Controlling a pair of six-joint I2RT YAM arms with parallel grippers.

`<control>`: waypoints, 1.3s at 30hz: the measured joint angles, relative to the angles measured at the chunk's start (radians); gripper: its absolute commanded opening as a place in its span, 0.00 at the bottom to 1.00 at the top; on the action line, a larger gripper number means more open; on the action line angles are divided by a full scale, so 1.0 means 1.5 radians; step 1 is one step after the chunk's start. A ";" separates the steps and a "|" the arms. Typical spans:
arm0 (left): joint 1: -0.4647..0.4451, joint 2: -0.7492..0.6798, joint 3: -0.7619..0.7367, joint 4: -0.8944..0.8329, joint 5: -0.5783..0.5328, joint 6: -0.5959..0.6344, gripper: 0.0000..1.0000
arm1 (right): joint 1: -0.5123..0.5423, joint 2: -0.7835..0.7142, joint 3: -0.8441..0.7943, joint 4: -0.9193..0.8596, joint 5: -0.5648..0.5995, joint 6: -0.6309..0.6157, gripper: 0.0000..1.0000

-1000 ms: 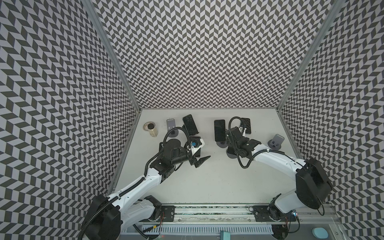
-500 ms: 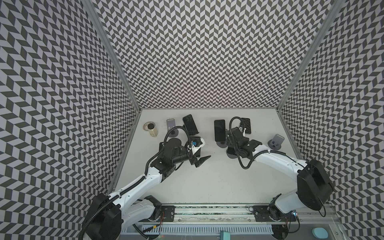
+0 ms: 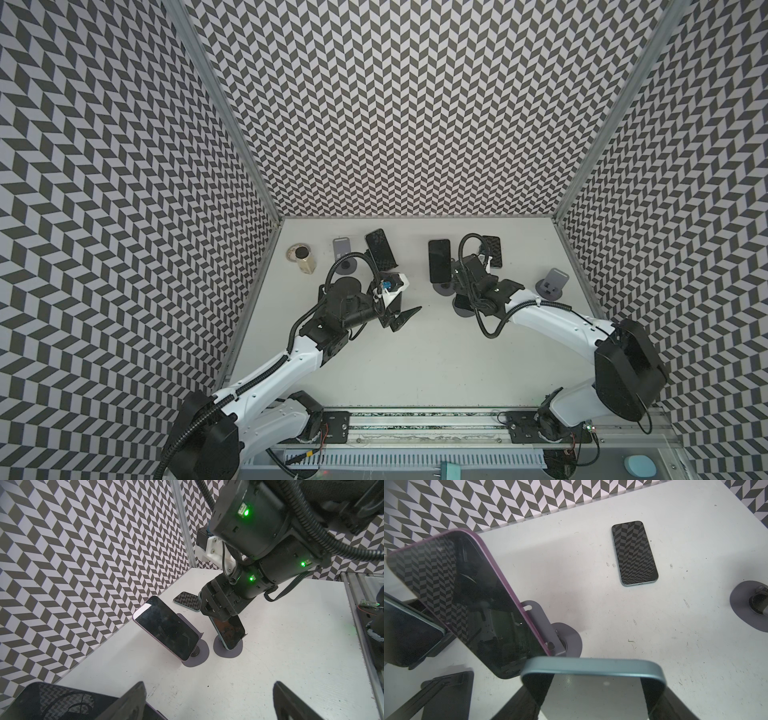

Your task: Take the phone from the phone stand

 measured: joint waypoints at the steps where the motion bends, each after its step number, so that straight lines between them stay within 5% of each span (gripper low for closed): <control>1: 0.000 0.000 0.000 0.000 -0.001 0.000 0.95 | 0.000 0.000 0.000 0.000 0.000 -0.001 0.51; 39: -0.013 0.011 0.000 -0.001 -0.024 0.010 0.95 | 0.000 -0.096 -0.040 0.056 -0.065 -0.130 0.43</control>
